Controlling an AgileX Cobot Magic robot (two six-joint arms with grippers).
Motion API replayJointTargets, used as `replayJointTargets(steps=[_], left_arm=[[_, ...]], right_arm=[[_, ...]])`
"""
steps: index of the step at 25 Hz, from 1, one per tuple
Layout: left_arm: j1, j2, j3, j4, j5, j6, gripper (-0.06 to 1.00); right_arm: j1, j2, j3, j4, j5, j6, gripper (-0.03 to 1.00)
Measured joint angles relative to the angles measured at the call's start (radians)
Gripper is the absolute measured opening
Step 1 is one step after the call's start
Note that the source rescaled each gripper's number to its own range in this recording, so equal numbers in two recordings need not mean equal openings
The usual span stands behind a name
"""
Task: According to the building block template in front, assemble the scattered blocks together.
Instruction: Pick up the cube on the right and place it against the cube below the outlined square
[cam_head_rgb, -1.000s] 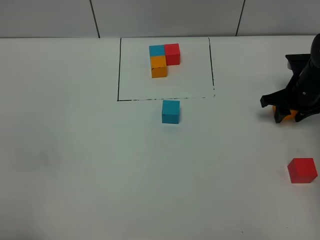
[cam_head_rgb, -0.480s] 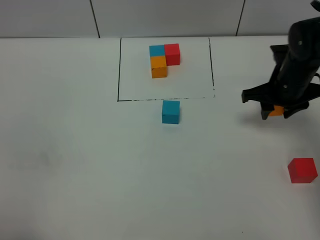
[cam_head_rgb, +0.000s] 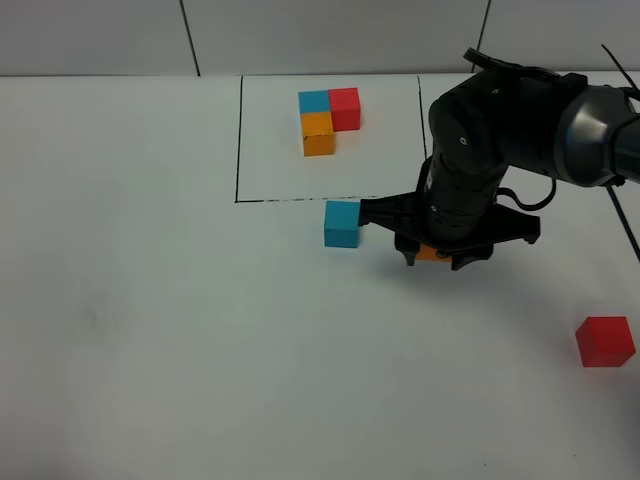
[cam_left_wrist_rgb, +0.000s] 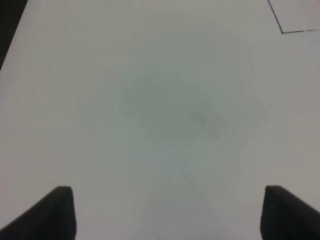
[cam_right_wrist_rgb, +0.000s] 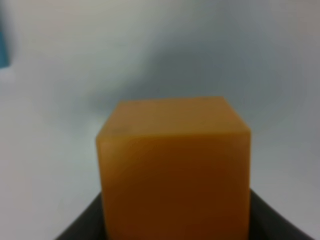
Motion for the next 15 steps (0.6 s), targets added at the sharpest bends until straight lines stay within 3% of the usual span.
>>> replayJointTargets(steps=[8, 15], left_arm=[[0.0, 0.0, 0.0, 0.0, 0.0, 0.0, 0.75], [0.0, 0.0, 0.0, 0.0, 0.0, 0.0, 0.75]], right_arm=[[0.093, 0.031, 0.0, 0.028, -0.067, 0.068, 0.01], [0.114, 0.116, -0.076, 0.029, -0.068, 0.068, 0.01]])
